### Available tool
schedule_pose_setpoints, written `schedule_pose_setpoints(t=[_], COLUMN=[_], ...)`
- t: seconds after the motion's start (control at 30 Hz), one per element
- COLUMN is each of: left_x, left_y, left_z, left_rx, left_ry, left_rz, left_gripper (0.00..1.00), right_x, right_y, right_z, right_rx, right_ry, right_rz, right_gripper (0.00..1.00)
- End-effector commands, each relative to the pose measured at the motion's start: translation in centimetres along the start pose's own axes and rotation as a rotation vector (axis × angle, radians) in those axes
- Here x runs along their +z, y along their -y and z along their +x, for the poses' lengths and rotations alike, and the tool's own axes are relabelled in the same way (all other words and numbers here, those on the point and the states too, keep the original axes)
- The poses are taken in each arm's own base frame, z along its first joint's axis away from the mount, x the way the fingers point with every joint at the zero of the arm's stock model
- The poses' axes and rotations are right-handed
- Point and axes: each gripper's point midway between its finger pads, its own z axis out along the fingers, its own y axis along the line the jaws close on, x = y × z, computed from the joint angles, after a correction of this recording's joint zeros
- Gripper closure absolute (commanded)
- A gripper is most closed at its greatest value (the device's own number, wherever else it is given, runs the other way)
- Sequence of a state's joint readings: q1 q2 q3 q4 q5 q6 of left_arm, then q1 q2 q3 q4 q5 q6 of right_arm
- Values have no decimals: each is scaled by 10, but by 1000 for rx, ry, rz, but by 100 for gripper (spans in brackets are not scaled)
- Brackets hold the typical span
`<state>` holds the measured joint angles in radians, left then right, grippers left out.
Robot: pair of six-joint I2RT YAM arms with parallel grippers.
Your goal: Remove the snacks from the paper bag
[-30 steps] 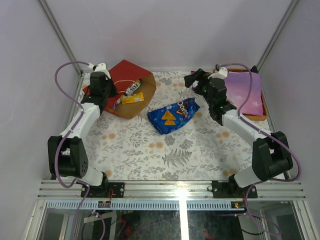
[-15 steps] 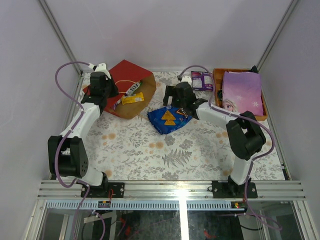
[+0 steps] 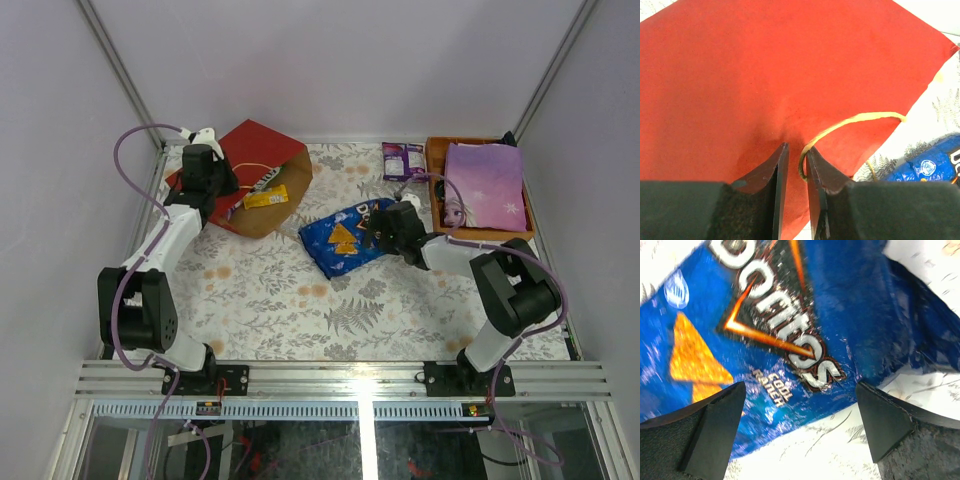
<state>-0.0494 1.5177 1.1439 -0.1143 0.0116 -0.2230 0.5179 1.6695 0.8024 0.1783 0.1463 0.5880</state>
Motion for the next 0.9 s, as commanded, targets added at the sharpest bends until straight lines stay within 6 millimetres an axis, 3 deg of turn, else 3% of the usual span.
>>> schedule_pose_setpoints(t=[0.0,0.17,0.3,0.43,0.63,0.87], left_x=[-1,-5,-6,-6,-7,-8], left_y=[2,2,2,2,3,4], left_z=[-21,-23,-23,-23,-22,-22], left_rx=[8,9,9,9,12,16], left_ry=[59,69,68,68,65,64], left_rz=[14,14,16,16,19,26], left_gripper=[80,80,80,80,80,80], right_x=[9,2,-18,-16,24,48], right_y=[9,-4,-29,-43,-40,-49], right_z=[-9,-40,-75,-69,-44,-58], right_rx=[130,113,51,40,50,-59], right_ry=[-15,61,154,92,-18,12], right_rz=[-34,-55,-65,-49,1,132], right_gripper=[1,1,0,0,1,1])
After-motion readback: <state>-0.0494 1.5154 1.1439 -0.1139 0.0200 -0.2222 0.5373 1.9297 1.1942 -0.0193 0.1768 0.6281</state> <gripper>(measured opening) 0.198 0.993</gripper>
